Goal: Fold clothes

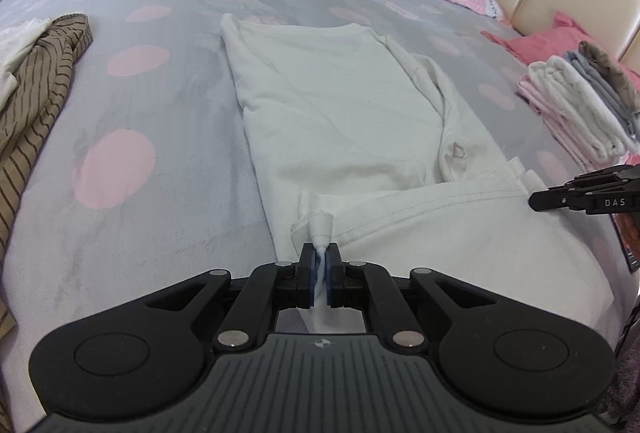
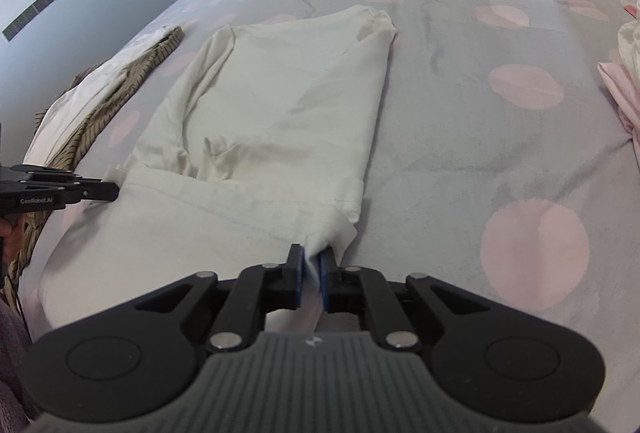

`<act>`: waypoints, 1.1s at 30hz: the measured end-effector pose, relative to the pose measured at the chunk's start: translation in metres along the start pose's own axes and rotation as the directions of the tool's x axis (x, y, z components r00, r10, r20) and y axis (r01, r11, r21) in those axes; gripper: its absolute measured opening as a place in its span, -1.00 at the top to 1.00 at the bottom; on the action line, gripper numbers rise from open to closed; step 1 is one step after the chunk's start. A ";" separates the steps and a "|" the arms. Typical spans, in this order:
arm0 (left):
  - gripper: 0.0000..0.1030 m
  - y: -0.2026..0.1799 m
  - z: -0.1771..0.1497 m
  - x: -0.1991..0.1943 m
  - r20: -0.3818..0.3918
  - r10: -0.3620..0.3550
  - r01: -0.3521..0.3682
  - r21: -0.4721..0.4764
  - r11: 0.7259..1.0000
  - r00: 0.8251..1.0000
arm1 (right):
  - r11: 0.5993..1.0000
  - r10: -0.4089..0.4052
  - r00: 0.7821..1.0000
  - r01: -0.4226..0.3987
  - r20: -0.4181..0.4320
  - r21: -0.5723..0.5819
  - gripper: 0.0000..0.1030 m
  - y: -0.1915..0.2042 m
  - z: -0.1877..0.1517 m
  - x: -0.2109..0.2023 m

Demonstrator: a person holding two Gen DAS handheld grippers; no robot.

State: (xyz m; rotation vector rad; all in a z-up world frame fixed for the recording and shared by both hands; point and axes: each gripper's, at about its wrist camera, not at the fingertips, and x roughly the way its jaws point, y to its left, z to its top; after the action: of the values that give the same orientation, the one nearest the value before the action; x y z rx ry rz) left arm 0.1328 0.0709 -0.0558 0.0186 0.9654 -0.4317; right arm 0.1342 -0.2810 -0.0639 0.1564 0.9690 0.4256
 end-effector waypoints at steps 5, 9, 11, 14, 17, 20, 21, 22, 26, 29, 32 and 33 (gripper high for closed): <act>0.66 -0.009 -0.003 -0.022 0.061 0.080 -0.083 0.044 0.996 0.995 | 0.997 -0.074 0.996 0.073 0.055 0.014 0.40 0.000 -0.001 -0.026; 0.65 -0.031 -0.014 -0.053 0.135 0.124 -0.142 0.132 0.981 0.983 | 0.993 -0.093 0.988 0.101 0.122 -0.063 0.40 0.021 -0.018 -0.052; 0.66 -0.046 -0.024 -0.068 0.163 0.093 -0.123 0.184 0.975 0.982 | 0.983 -0.107 0.983 0.127 0.149 -0.132 0.40 0.039 -0.031 -0.062; 0.72 -0.069 -0.046 -0.083 0.177 0.056 -0.094 0.213 0.973 0.983 | 0.967 -0.124 0.975 0.160 0.182 -0.198 0.41 0.071 -0.057 -0.073; 0.79 -0.092 -0.070 -0.087 0.183 0.059 -0.105 0.249 0.963 0.981 | 0.955 -0.152 0.964 0.201 0.218 -0.220 0.42 0.097 -0.080 -0.076; 0.81 -0.110 -0.088 -0.081 0.164 0.067 -0.108 0.256 0.961 0.984 | 0.935 -0.179 0.953 0.242 0.244 -0.259 0.42 0.122 -0.099 -0.071; 0.81 -0.113 -0.093 -0.078 0.152 0.070 -0.108 0.253 0.962 0.986 | 0.934 -0.176 0.954 0.240 0.244 -0.265 0.42 0.127 -0.103 -0.069; 0.83 -0.116 -0.096 -0.075 0.141 0.075 -0.110 0.256 0.960 0.987 | 0.933 -0.175 0.955 0.239 0.240 -0.269 0.43 0.131 -0.107 -0.066; 0.88 -0.114 -0.107 -0.060 0.079 0.094 -0.112 0.273 0.956 0.992 | 0.925 -0.216 0.963 0.254 0.159 -0.282 0.46 0.131 -0.122 -0.044; 0.91 -0.099 -0.115 -0.055 0.054 0.069 -0.080 0.244 0.967 0.996 | 0.930 -0.204 0.969 0.236 0.138 -0.280 0.48 0.117 -0.130 -0.039; 0.98 -0.090 -0.118 -0.056 0.038 0.062 -0.069 0.227 0.971 0.997 | 0.941 -0.186 0.974 0.215 0.133 -0.263 0.48 0.108 -0.130 -0.043; 0.99 -0.089 -0.118 -0.058 0.036 0.066 -0.072 0.224 0.972 0.997 | 0.942 -0.185 0.974 0.215 0.132 -0.258 0.48 0.106 -0.131 -0.045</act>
State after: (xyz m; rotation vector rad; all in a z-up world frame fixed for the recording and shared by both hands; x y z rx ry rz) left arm -0.0218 0.0339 -0.0619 0.2500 0.8817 -0.4743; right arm -0.0255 -0.2112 -0.0692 -0.1659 0.8033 0.3539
